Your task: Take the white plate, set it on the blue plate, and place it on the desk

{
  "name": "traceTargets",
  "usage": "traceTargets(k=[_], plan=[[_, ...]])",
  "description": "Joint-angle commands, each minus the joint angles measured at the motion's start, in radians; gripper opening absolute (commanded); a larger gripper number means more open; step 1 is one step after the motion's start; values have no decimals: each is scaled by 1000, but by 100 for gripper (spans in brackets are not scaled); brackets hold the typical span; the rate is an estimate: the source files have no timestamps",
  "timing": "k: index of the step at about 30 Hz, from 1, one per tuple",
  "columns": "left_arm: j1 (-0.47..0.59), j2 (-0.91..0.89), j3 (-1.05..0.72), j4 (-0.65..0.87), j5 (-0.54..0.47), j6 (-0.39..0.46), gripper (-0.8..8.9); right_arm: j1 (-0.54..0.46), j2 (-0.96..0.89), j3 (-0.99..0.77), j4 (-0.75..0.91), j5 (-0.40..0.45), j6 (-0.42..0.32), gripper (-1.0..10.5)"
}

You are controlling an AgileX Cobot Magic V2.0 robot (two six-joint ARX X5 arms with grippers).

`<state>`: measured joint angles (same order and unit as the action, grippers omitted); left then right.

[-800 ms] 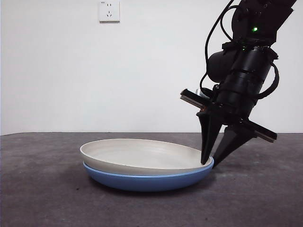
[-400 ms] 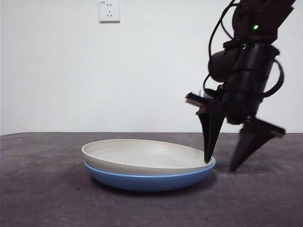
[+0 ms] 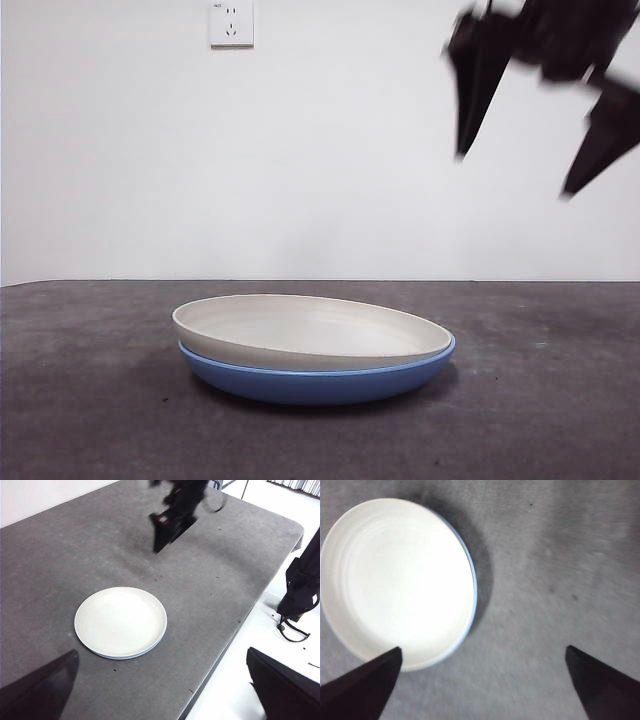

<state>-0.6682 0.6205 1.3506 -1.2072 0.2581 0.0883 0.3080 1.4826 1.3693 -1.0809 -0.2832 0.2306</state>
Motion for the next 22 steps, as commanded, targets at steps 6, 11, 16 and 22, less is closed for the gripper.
traceTargets(k=[6, 11, 16, 22], plan=[[-7, 6, 10, 24, -3, 5, 572, 18, -338, 15, -140, 128, -29, 560], [-7, 6, 10, 26, -3, 5, 572, 18, -534, 14, -246, 164, -28, 560], [-7, 6, 10, 26, -3, 5, 572, 18, -681, 14, -308, 179, -21, 636], [-7, 6, 10, 26, -3, 4, 572, 18, -819, 14, -330, 160, -16, 651]])
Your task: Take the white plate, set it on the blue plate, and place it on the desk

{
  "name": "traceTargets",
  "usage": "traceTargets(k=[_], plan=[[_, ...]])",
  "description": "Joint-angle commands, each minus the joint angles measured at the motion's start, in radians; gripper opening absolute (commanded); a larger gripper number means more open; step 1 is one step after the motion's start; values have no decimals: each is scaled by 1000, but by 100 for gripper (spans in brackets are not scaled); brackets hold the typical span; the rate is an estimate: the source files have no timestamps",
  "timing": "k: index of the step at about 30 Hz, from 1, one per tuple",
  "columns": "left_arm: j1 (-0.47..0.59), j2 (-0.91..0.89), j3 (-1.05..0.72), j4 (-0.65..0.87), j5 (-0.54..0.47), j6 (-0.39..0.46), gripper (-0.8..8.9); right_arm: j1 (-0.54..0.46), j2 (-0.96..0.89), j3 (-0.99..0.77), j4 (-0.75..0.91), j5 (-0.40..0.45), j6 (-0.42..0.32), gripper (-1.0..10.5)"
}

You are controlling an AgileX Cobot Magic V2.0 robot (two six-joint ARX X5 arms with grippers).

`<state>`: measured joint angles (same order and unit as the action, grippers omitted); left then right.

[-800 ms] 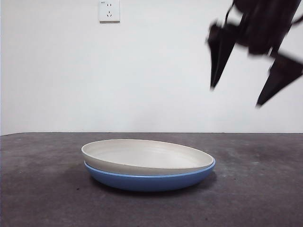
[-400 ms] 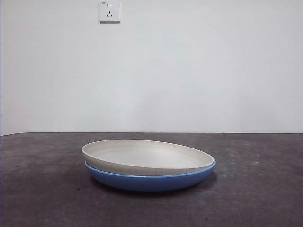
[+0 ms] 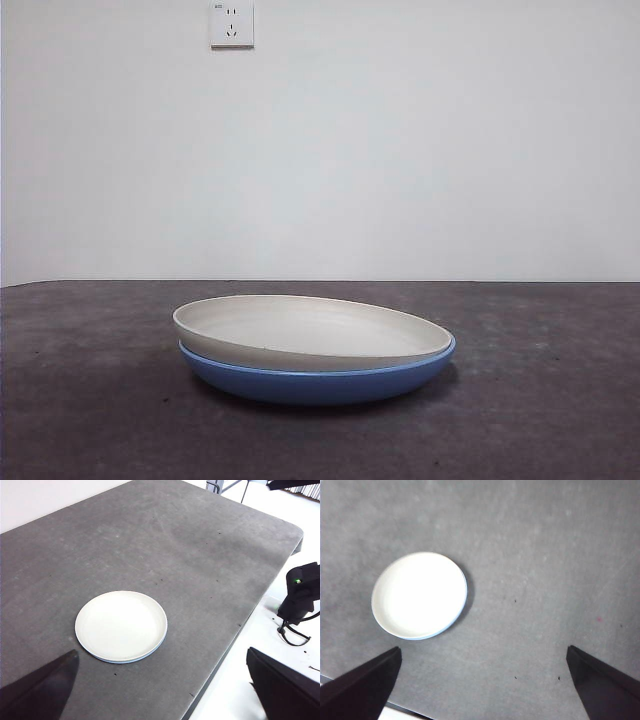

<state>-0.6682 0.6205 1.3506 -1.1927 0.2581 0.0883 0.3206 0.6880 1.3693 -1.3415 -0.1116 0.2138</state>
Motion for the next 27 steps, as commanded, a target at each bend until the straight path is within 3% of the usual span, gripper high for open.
traceTargets(k=[1, 11, 19, 20, 21, 23, 24, 27], plan=[[-7, 6, 10, 11, -3, 4, 572, 5, -45, 14, -69, -26, -9, 651], [-7, 6, 10, 9, -3, -103, 572, 5, -194, 14, -69, -108, -43, 650], [-7, 6, 10, 10, -3, -105, 558, 5, -208, 14, -69, -150, -44, 645], [-7, 6, 10, 10, -3, -105, 519, 5, -208, 14, -69, -150, -46, 603], [-7, 6, 10, 9, -3, -105, 400, 5, -208, 14, -69, -150, -50, 496], [-7, 6, 10, 5, -3, -105, 49, 5, -208, 14, -69, -150, -59, 62], [-7, 6, 10, 5, -3, -105, 19, 5, -208, 14, -69, -149, -59, 0], [-7, 6, 10, 5, -3, -105, 28, 5, -208, 14, -69, -150, -58, 29]])
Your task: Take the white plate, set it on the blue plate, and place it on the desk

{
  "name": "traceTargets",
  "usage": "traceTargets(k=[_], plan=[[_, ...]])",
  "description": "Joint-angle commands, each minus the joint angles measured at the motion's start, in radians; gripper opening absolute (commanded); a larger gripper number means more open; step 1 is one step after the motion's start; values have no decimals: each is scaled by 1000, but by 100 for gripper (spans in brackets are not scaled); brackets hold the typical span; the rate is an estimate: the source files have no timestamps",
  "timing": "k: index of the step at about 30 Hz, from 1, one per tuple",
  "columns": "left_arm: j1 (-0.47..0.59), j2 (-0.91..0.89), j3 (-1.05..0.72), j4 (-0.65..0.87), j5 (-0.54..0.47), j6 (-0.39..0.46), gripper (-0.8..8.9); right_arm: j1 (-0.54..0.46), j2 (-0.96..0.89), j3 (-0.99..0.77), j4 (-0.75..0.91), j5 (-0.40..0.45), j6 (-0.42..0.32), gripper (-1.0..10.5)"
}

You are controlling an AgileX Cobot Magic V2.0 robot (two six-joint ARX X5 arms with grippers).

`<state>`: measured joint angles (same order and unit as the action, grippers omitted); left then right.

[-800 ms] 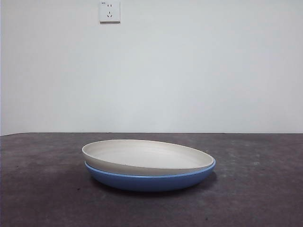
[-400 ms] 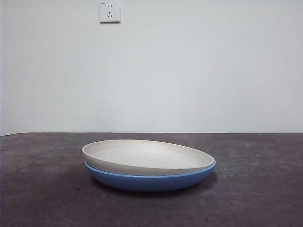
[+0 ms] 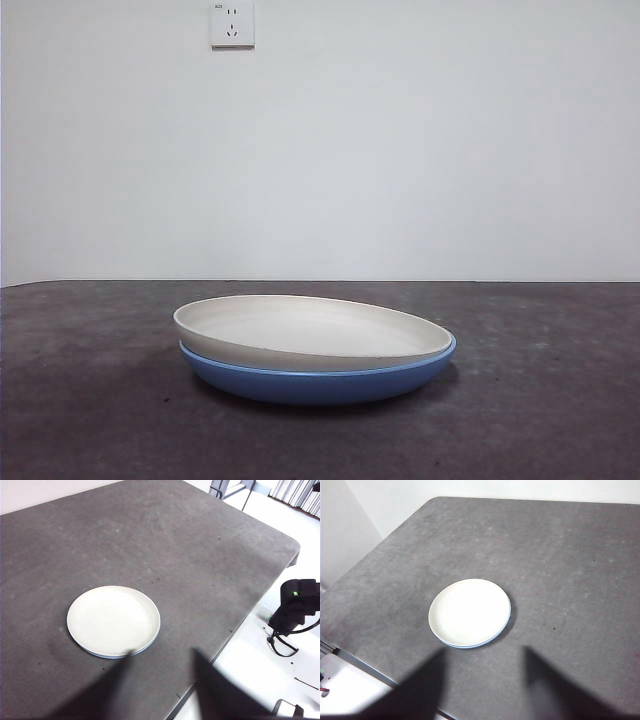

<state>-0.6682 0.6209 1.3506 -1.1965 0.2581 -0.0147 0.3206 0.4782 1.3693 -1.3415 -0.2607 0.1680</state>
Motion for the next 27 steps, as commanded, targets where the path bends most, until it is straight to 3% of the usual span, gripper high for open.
traceTargets(k=[1, 16, 20, 27], plan=[[-7, 5, 10, 9, -3, -2, 28, 5, 2, 14, -69, -1, -12, 29], [-3, 5, 8, 11, -3, -2, 29, 5, 2, 14, -69, 0, -12, 29], [84, 5, -3, 16, 10, -2, 29, 5, 2, 14, -69, -1, -12, 29], [333, -45, -111, 22, 23, 3, 28, 5, 2, 14, -69, -1, -12, 29]])
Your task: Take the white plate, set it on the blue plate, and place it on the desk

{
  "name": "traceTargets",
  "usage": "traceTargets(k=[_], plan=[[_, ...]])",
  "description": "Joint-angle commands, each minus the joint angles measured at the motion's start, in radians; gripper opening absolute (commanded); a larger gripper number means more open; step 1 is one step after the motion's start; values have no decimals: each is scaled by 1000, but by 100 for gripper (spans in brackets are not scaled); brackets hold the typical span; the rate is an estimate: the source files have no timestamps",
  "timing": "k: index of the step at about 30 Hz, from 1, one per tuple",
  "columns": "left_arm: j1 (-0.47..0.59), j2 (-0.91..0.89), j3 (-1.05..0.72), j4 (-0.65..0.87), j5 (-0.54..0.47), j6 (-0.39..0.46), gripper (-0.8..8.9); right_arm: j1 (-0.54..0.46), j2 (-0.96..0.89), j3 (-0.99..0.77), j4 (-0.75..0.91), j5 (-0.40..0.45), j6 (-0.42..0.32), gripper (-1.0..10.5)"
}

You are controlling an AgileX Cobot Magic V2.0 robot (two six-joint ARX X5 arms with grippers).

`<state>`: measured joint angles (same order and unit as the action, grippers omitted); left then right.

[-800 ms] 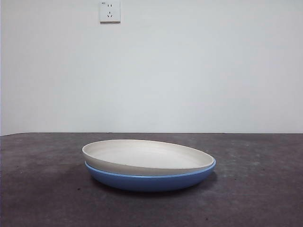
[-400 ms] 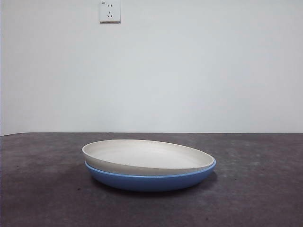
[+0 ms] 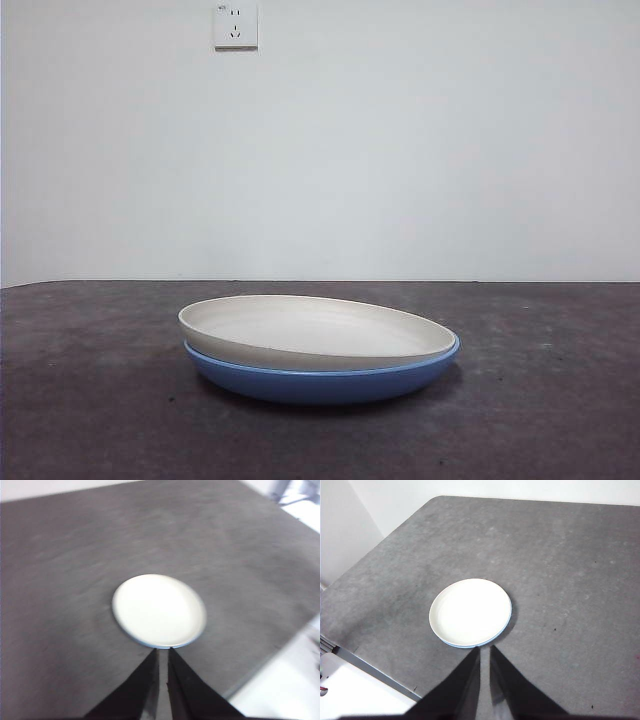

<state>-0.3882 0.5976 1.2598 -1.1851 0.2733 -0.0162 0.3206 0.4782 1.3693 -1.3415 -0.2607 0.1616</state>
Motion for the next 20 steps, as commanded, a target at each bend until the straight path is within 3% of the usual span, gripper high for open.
traceTargets(k=[1, 6, 12, 17, 20], plan=[[86, -38, -47, 25, 8, 17, 28, 5, 2, 14, -69, -1, -6, 29], [253, -192, -347, 381, -14, 26, 28, 5, 2, 14, -69, -1, -6, 29], [350, -362, -784, 858, -40, -30, 29, 5, 2, 14, -69, -1, -6, 29], [381, -434, -1039, 1064, -105, -56, 29, 5, 2, 14, -69, -1, -6, 29], [382, -445, -1120, 1096, -153, -56, 28, 5, 2, 14, -69, 0, -6, 29]])
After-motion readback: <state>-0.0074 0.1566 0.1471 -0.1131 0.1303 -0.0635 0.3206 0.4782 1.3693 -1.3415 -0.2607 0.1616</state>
